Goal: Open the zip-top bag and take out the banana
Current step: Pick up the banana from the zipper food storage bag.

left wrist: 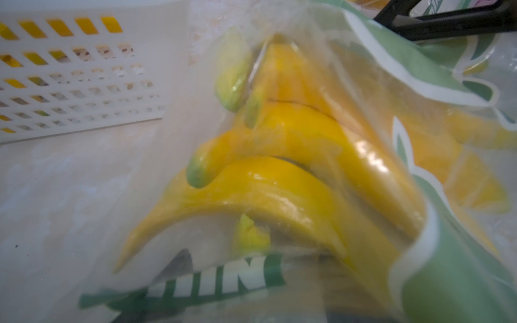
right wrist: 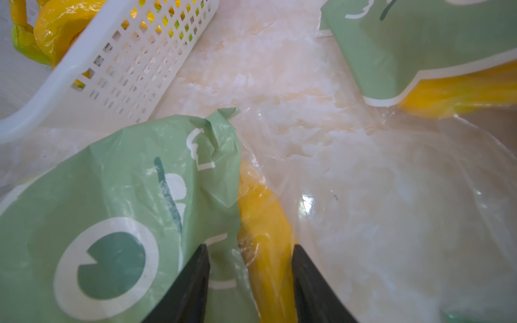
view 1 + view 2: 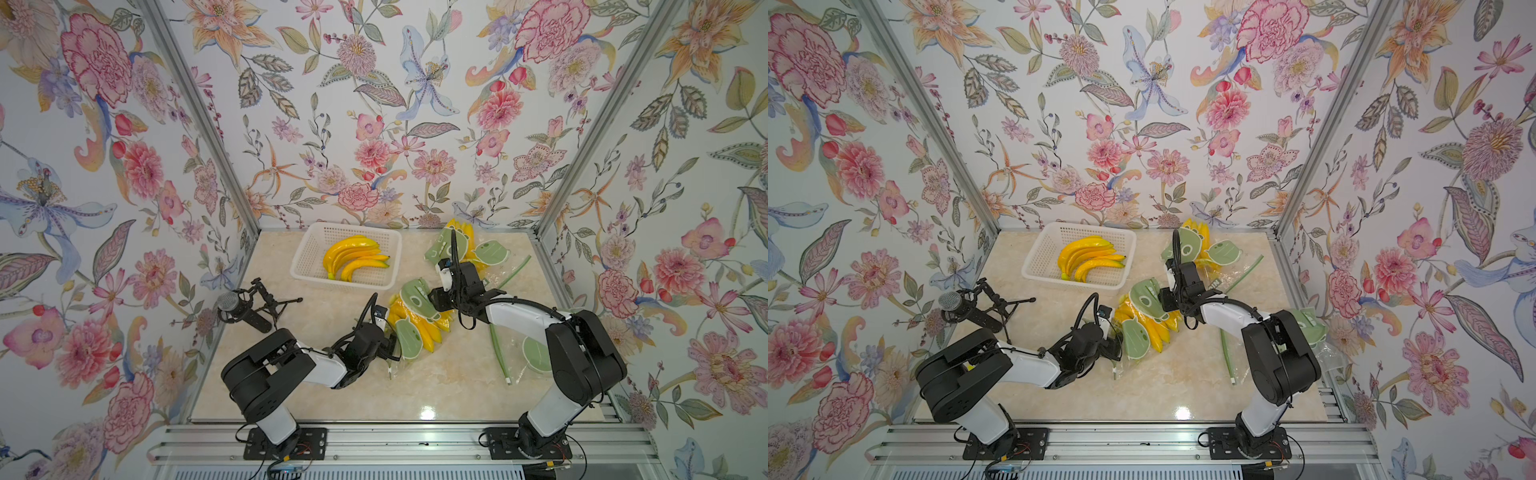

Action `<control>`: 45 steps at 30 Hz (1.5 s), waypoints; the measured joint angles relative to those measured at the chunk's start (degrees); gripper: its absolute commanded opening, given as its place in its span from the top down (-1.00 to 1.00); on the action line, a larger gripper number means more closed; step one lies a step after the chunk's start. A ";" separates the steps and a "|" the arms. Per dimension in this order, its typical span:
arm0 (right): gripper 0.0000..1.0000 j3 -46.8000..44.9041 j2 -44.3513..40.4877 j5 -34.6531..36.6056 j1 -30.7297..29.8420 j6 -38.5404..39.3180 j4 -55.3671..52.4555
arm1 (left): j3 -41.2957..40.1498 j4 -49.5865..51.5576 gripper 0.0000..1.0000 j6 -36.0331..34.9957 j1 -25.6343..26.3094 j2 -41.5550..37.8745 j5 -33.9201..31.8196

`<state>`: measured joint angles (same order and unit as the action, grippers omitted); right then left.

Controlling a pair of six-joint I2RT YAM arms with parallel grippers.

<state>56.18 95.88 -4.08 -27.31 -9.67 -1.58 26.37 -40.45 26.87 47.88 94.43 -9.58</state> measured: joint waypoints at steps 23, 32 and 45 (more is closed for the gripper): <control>0.09 -6.71 -5.07 2.14 -2.16 -3.45 3.19 | -6.60 5.18 -0.54 4.13 -0.11 -12.13 1.95; 0.11 -7.98 -5.68 2.60 -2.73 -4.09 4.20 | -3.56 8.87 -0.49 3.34 -0.48 -5.33 -3.85; 0.17 -8.26 -5.68 2.51 -2.84 -4.31 4.50 | 4.68 8.68 0.46 -1.36 -1.22 3.74 -5.09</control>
<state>47.92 90.19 -1.56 -30.15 -13.98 2.92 31.05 -31.77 25.52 46.65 98.17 -14.68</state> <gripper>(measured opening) 0.413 0.335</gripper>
